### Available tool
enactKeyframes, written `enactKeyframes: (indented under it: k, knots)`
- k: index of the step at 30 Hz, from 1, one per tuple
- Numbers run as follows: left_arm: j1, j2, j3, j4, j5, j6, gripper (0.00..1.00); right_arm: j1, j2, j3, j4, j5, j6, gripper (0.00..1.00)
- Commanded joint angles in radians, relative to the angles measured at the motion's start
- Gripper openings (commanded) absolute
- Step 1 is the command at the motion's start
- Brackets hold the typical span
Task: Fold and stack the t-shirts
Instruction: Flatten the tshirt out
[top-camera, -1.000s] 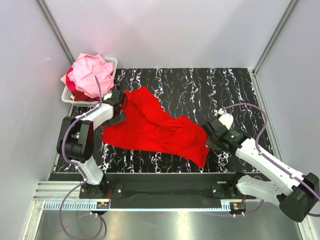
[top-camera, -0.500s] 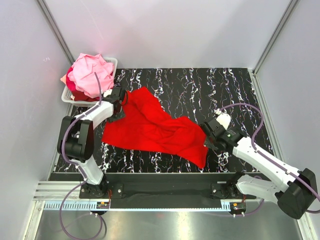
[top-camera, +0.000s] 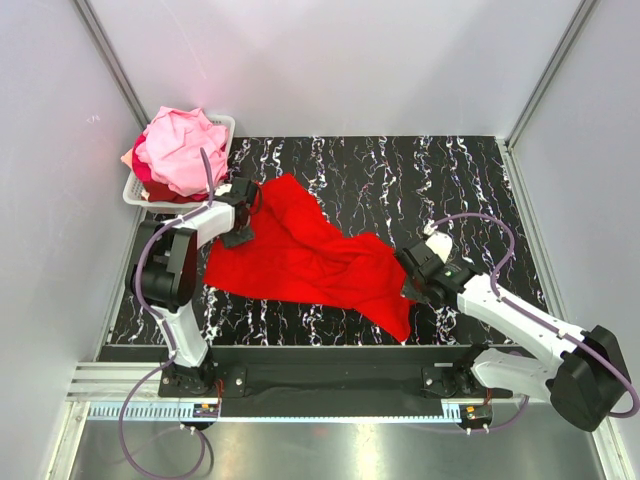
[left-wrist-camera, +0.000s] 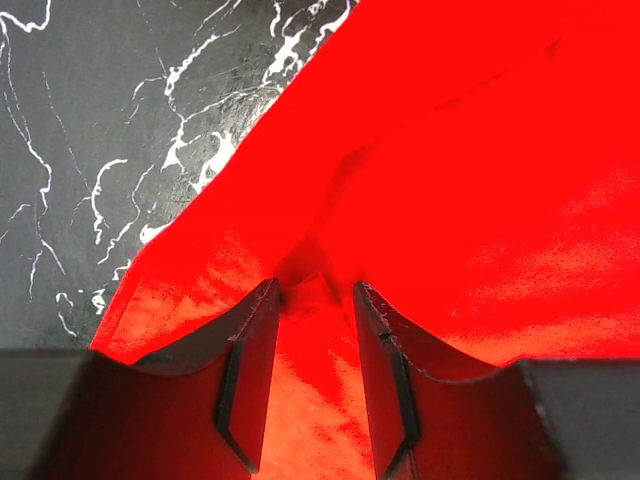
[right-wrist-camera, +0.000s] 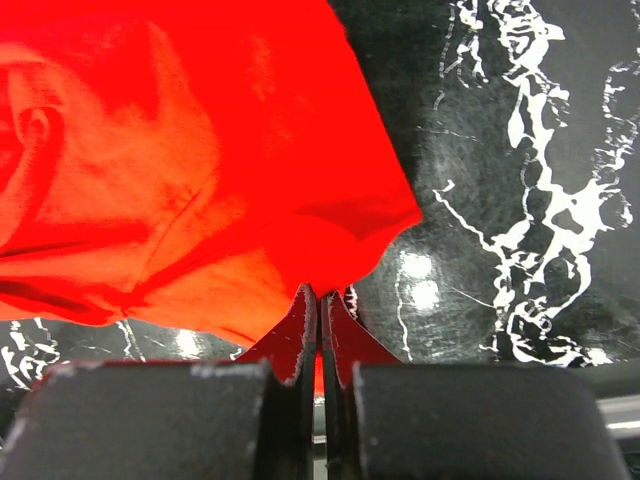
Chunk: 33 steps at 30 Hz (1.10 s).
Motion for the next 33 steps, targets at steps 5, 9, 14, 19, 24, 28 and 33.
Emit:
enactKeyframes:
  k: [5,9,14,19,24,28,33]
  knots:
    - [-0.008,0.032,0.037,0.034,-0.026,0.007,0.40,-0.007,0.002,0.000,0.049,-0.012,0.000,0.00]
    - [-0.008,0.030,0.034,0.031,-0.024,0.007,0.31,-0.007,0.005,-0.001,0.054,-0.014,-0.003,0.00]
    - [-0.017,-0.020,0.050,-0.012,-0.044,0.011,0.18,-0.007,0.003,0.003,0.049,-0.012,-0.004,0.00]
    - [-0.031,-0.106,0.082,-0.087,-0.070,0.016,0.12,-0.007,-0.013,0.021,0.018,0.006,0.000,0.00]
    - [-0.044,-0.194,0.087,-0.136,-0.086,0.017,0.14,-0.007,-0.046,0.062,-0.043,0.034,0.002,0.00]
    - [-0.052,-0.258,0.073,-0.170,-0.086,0.016,0.14,-0.007,-0.081,0.091,-0.083,0.043,0.008,0.00]
    - [-0.055,-0.304,-0.002,-0.152,-0.066,0.021,0.24,-0.007,-0.115,0.107,-0.113,0.035,0.020,0.00]
